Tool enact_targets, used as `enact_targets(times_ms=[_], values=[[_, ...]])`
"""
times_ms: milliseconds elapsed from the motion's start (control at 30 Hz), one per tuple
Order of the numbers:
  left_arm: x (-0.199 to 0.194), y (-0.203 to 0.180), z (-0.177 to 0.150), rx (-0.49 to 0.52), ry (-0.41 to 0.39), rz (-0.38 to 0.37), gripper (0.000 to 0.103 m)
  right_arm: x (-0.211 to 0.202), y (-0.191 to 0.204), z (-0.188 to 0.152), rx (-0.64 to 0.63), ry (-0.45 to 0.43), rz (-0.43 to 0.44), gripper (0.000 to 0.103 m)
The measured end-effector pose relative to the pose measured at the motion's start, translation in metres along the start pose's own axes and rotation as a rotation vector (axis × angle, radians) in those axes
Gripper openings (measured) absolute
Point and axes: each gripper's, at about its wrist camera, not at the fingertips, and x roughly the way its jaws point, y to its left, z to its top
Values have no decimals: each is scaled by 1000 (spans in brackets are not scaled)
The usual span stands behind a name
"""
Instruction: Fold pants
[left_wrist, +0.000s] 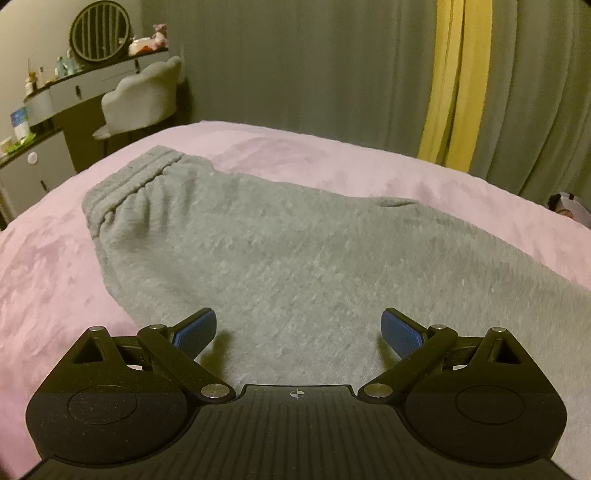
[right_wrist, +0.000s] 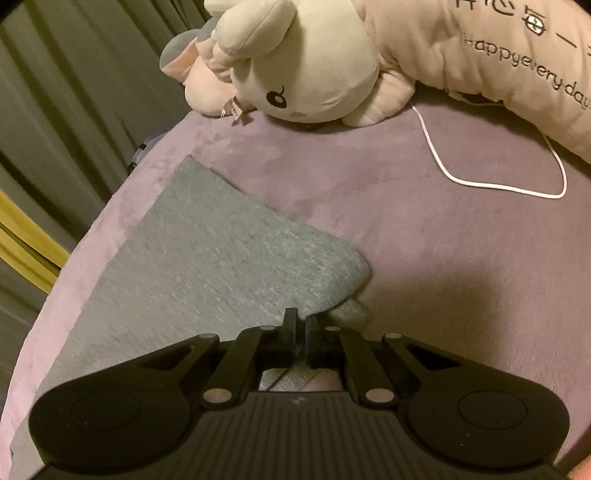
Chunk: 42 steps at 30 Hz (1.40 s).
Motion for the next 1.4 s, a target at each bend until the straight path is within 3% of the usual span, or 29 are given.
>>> enact_targets(times_ms=[300, 633, 700, 800, 1000, 1200, 1300, 1333, 1400], values=[[3, 3, 0, -20, 20, -18, 100, 3, 2, 0, -12, 17, 17, 5], [9, 9, 0, -83, 63, -49, 100, 21, -5, -2, 115, 54, 102, 20], [9, 10, 0, -90, 63, -51, 100, 21, -3, -2, 114, 42, 116, 18], [9, 9, -1, -91, 61, -53, 100, 19, -4, -3, 114, 26, 124, 6], [11, 5, -1, -73, 65, -44, 100, 22, -10, -2, 155, 61, 158, 11], [9, 3, -2, -61, 60, -41, 100, 4, -8, 3, 127, 41, 136, 4], [11, 4, -2, -73, 66, -41, 100, 9, -5, 2, 7, 74, 26, 3], [11, 4, -2, -73, 70, -40, 100, 16, -5, 1, -41, 111, 17, 3], [11, 4, -1, -72, 74, -42, 100, 12, -5, 2, -79, 88, 35, 5]])
